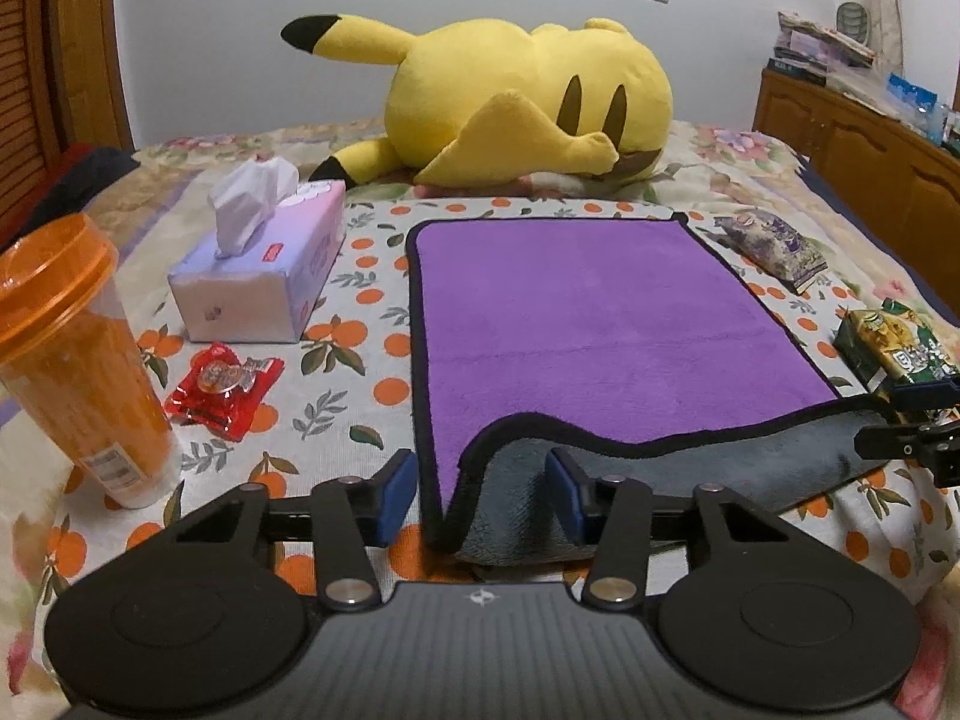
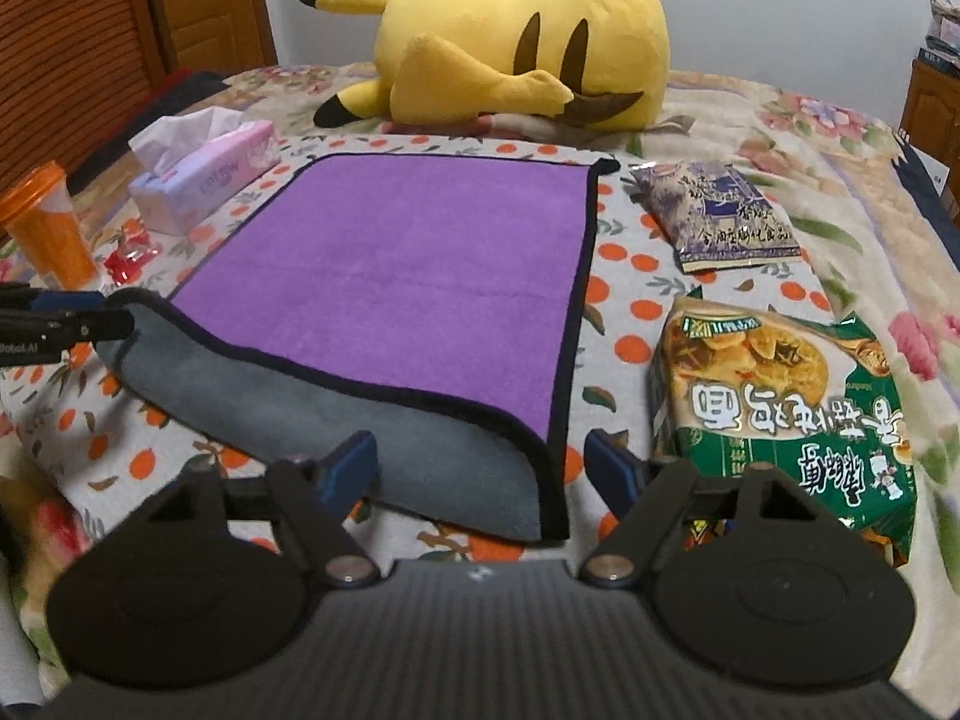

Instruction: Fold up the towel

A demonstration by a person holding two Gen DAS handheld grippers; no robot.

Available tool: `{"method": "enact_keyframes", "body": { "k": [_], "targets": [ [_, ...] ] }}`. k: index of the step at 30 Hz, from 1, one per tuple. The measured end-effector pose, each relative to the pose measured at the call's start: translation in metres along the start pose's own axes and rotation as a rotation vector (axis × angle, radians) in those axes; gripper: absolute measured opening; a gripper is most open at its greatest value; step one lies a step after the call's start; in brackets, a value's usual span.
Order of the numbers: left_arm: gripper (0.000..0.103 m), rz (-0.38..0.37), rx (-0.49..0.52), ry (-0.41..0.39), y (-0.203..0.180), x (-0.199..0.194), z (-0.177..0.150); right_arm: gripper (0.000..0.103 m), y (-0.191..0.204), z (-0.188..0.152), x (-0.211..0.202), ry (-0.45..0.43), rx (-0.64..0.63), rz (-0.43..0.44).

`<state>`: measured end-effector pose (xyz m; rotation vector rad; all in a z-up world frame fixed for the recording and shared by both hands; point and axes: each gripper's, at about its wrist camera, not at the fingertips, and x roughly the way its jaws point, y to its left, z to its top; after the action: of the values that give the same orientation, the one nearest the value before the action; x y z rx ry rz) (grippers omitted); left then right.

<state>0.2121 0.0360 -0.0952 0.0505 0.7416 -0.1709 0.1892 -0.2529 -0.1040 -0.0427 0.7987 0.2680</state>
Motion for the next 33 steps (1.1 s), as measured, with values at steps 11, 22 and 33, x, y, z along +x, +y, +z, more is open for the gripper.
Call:
{"method": "enact_keyframes", "body": {
  "k": [11, 22, 33],
  "targets": [
    [0.031, 0.004, 0.000, 0.079, 0.001, 0.012, -0.007, 0.066, -0.005, -0.001, 0.009, 0.055, 0.035, 0.043],
    [0.021, 0.007, 0.019, 0.077, -0.003, 0.011, -0.009, 0.040, -0.010, 0.000, 0.009, 0.055, 0.037, 0.032],
    [0.008, -0.018, 0.056, 0.041, -0.009, 0.007, -0.008, 0.007, -0.012, -0.001, 0.010, 0.050, 0.046, 0.026]
  ]
}}
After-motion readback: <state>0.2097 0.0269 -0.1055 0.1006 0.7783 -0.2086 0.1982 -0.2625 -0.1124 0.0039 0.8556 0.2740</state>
